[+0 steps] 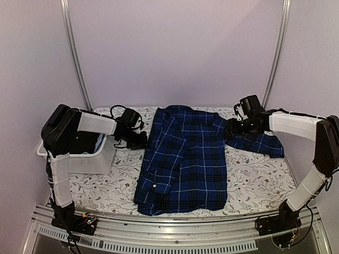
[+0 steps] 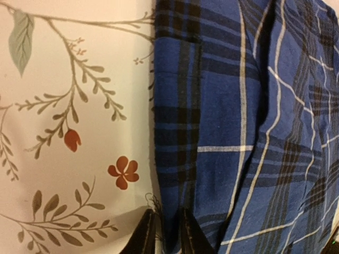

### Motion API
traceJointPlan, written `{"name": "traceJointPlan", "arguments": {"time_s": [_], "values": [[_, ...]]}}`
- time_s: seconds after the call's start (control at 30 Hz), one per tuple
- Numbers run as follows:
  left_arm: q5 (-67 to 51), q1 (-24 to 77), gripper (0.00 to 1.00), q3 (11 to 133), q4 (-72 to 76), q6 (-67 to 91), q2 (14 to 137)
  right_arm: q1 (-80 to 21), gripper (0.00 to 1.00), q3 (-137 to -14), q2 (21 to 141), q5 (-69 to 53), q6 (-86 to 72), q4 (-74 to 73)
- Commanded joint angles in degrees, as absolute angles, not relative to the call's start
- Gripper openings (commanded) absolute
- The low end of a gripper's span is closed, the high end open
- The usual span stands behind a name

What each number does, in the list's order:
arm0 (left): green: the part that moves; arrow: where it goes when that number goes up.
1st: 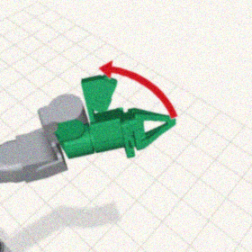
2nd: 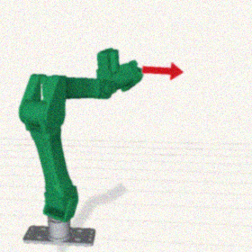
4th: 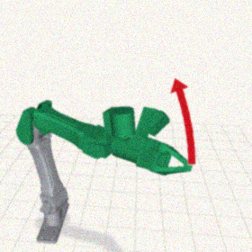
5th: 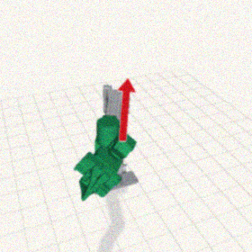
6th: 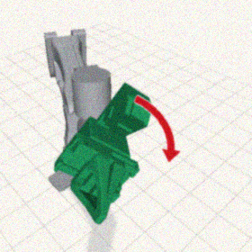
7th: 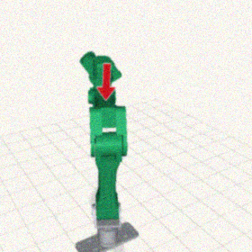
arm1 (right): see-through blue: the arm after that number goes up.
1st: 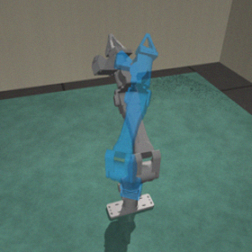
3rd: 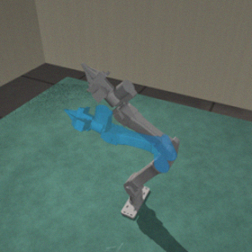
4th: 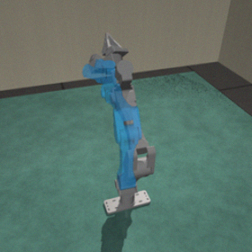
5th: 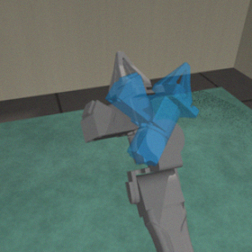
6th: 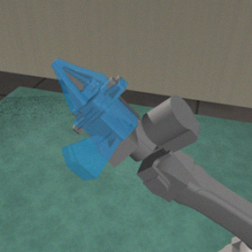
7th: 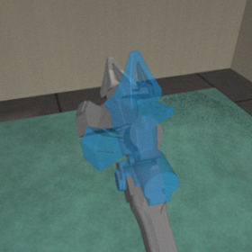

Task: Fold and stack the long sleeve shirts
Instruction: Move the 1/3-folded shirt to the center of the board, then adjust the corner of the shirt at the corner of the board.

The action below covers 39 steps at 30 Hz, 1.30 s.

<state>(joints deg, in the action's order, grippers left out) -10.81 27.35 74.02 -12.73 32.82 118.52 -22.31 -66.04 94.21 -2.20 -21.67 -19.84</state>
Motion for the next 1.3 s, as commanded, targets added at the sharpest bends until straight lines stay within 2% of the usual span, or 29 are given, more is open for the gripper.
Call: {"name": "traceJointPlan", "arguments": {"time_s": [0.0, 0.1, 0.2, 0.37, 0.53, 0.9, 1.07, 1.27], "values": [[-9.1, 27.4, 0.27, 76.8, -17.5, 29.9, 115.4, -23.3, 0.62, -55.5, 86.3, -8.4, -22.2, -18.7], [-8.1, 28.8, 0.39, 79.0, -19.3, 29.2, 113.9, -25.1, 0.71, -48.2, 79.8, -9.7, -23.5, -19.1], [-6.8, 31.6, 0.45, 81.6, -21.1, 28.8, 112.4, -26.4, 0.76, -41.8, 74.0, -13.6, -25.8, -19.0], [-7.2, 37.7, 0.47, 84.3, -22.3, 29.7, 111.0, -30.9, 0.87, -33.8, 66.1, -16.5, -29.6, -20.4], [-12.0, 43.0, 0.47, 85.2, -20.3, 32.6, 112.7, -36.0, 0.98, -23.5, 61.7, -23.9, -34.4, -8.7], [-19.1, 51.2, 0.46, 88.2, -16.4, 36.4, 121.2, -37.5, 0.99, -14.0, 74.7, -31.3, -39.3, 20.4], [-20.5, 52.2, 0.46, 88.7, -14.5, 37.8, 125.0, -39.6, 0.99, -15.4, 79.3, -34.1, -41.2, 22.0], [-20.3, 52.3, 0.45, 90.8, -16.0, 38.7, 129.4, -42.2, 0.99, -16.6, 72.6, -42.7, -46.7, 19.6]]}}
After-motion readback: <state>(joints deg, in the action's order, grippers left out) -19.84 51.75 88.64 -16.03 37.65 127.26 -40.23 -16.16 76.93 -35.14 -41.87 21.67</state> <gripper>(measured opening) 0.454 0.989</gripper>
